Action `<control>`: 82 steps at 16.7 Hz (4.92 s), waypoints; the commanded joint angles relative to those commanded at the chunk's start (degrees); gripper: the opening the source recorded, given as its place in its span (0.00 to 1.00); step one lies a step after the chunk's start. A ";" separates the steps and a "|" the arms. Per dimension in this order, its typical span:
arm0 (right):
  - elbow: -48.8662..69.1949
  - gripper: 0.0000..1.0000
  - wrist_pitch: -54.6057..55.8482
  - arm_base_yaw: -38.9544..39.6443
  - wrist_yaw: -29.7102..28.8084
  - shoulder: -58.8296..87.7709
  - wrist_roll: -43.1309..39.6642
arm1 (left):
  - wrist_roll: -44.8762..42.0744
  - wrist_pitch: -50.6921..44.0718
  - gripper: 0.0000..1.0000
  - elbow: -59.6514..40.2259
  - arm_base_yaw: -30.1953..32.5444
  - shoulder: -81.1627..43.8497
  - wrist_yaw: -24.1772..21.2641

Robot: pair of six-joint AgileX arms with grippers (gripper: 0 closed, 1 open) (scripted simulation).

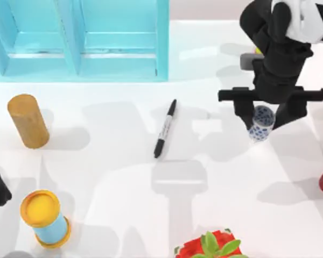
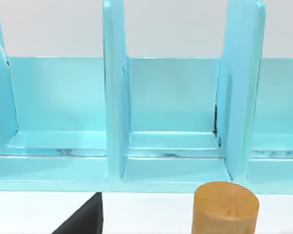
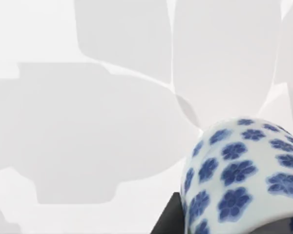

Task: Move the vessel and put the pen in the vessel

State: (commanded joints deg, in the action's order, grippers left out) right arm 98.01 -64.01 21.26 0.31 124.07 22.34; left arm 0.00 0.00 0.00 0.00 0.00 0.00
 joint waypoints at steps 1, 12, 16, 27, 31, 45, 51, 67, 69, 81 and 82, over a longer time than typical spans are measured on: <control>-0.03 0.00 0.03 0.00 0.00 0.00 0.00 | 0.00 0.00 1.00 0.00 0.00 0.00 0.00; -0.03 0.68 0.03 0.00 0.00 0.00 0.00 | 0.00 0.00 1.00 0.00 0.00 0.00 0.00; -0.03 0.98 0.03 0.00 0.00 0.00 0.00 | 0.00 0.00 1.00 0.00 0.00 0.00 0.00; 0.84 1.00 -0.82 -0.12 0.00 0.30 0.05 | 0.00 0.00 1.00 0.00 0.00 0.00 0.00; 9.80 1.00 -9.22 -0.05 -0.04 2.17 0.12 | 0.00 0.00 1.00 0.00 0.00 0.00 0.00; 43.38 1.00 -38.15 -0.42 -0.05 5.24 -0.23 | 0.00 0.00 1.00 0.00 0.00 0.00 0.00; 42.62 1.00 -32.01 3.03 1.25 8.99 6.35 | 0.00 0.00 1.00 0.00 0.00 0.00 0.00; 38.50 1.00 -10.10 13.26 5.24 21.39 29.37 | 0.00 0.00 1.00 0.00 0.00 0.00 0.00; 36.24 1.00 -6.67 13.55 5.24 22.56 29.61 | 0.00 0.00 1.00 0.00 0.00 0.00 0.00; 28.55 0.92 5.30 14.51 5.05 26.72 30.61 | 0.00 0.00 1.00 0.00 0.00 0.00 0.00; 28.55 0.85 5.30 14.51 5.05 26.72 30.61 | 0.00 0.00 1.00 0.00 0.00 0.00 0.00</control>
State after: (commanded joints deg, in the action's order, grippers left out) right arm 126.57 -58.71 35.77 5.37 150.79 52.95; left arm 0.00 0.00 0.00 0.00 0.00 0.00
